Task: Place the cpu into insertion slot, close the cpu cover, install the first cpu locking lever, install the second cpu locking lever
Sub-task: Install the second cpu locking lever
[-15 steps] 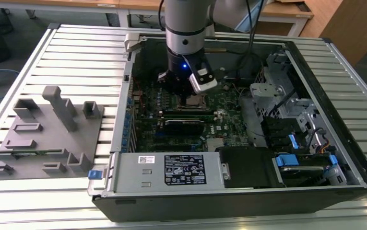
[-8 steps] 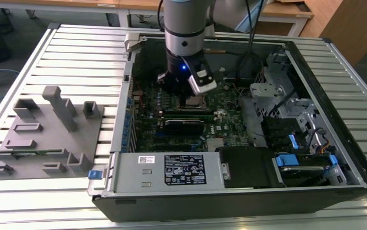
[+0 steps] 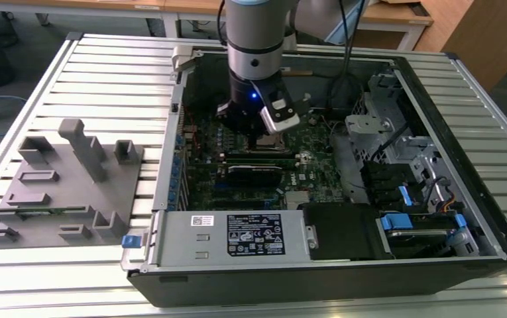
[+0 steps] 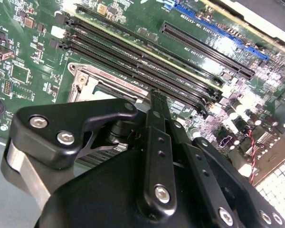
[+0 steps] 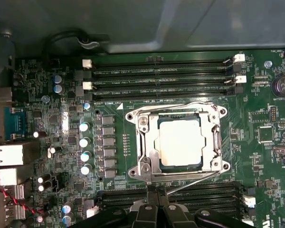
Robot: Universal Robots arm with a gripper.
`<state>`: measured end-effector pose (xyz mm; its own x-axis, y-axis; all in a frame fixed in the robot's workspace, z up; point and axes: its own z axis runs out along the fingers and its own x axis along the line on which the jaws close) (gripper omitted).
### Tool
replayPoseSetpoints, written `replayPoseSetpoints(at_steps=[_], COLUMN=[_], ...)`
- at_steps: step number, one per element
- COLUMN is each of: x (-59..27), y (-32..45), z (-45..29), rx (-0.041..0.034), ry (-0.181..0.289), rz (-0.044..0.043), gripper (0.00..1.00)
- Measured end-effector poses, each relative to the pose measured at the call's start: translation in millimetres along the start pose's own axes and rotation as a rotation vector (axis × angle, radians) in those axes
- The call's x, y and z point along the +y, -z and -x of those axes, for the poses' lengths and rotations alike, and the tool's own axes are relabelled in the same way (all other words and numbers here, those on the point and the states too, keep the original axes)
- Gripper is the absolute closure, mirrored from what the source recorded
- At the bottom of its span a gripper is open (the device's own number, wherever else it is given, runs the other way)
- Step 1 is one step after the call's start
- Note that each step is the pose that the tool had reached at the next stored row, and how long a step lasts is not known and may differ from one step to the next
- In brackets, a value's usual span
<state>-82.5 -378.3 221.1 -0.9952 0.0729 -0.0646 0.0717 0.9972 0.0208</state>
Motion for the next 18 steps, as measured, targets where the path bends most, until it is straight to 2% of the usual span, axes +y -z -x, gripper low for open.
replayPoseSetpoints(at_steps=[6,18], x=[-2.2,-4.4], y=[-1.0,-8.1], z=[-3.2,-6.8], rx=[0.0005,0.001], ry=[0.0,-0.001], rz=[0.0073,0.0138], gripper=[0.89,0.89])
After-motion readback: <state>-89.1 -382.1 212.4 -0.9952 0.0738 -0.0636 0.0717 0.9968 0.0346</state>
